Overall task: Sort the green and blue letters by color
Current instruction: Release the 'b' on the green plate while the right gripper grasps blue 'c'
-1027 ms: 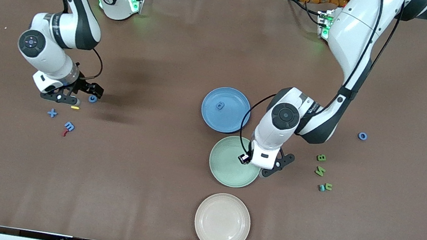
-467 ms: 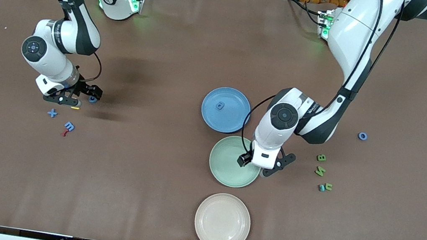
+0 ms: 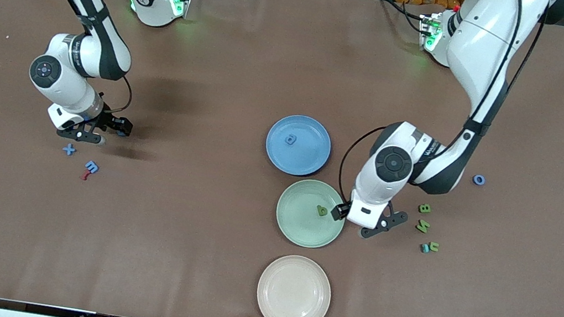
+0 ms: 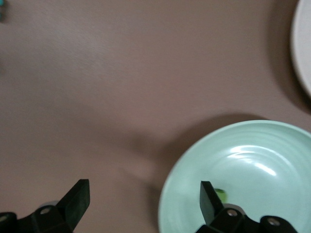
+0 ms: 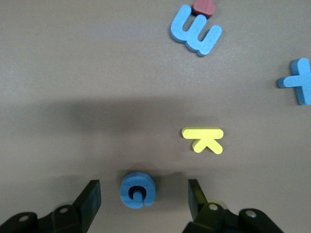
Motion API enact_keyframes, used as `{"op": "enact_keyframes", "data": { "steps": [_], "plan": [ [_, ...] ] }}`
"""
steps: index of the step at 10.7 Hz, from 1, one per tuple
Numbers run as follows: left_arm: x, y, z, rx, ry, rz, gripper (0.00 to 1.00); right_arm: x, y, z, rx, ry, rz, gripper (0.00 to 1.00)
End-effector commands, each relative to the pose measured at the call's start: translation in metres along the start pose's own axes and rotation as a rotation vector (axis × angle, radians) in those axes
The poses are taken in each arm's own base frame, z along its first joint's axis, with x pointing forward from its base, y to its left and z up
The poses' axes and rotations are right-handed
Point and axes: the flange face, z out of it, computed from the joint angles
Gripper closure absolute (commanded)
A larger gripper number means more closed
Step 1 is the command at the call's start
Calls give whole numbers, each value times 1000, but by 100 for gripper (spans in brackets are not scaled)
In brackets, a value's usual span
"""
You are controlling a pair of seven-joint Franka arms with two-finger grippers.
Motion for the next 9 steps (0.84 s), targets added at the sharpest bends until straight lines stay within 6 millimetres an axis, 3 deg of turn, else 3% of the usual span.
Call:
{"op": "enact_keyframes", "data": {
  "steps": [1, 5, 7, 9],
  "plan": [
    [1, -54, -18, 46, -6, 117, 0, 0, 6, 5, 4, -2, 8, 24],
    [13, -131, -4, -11, 36, 234, 0, -2, 5, 10, 6, -11, 9, 31],
    [32, -161, 1, -15, 47, 292, 0, -3, 5, 11, 6, -14, 9, 36],
    [51, -182, 9, -5, 41, 339, 0, -3, 3, 11, 6, -14, 16, 55]
  ]
}}
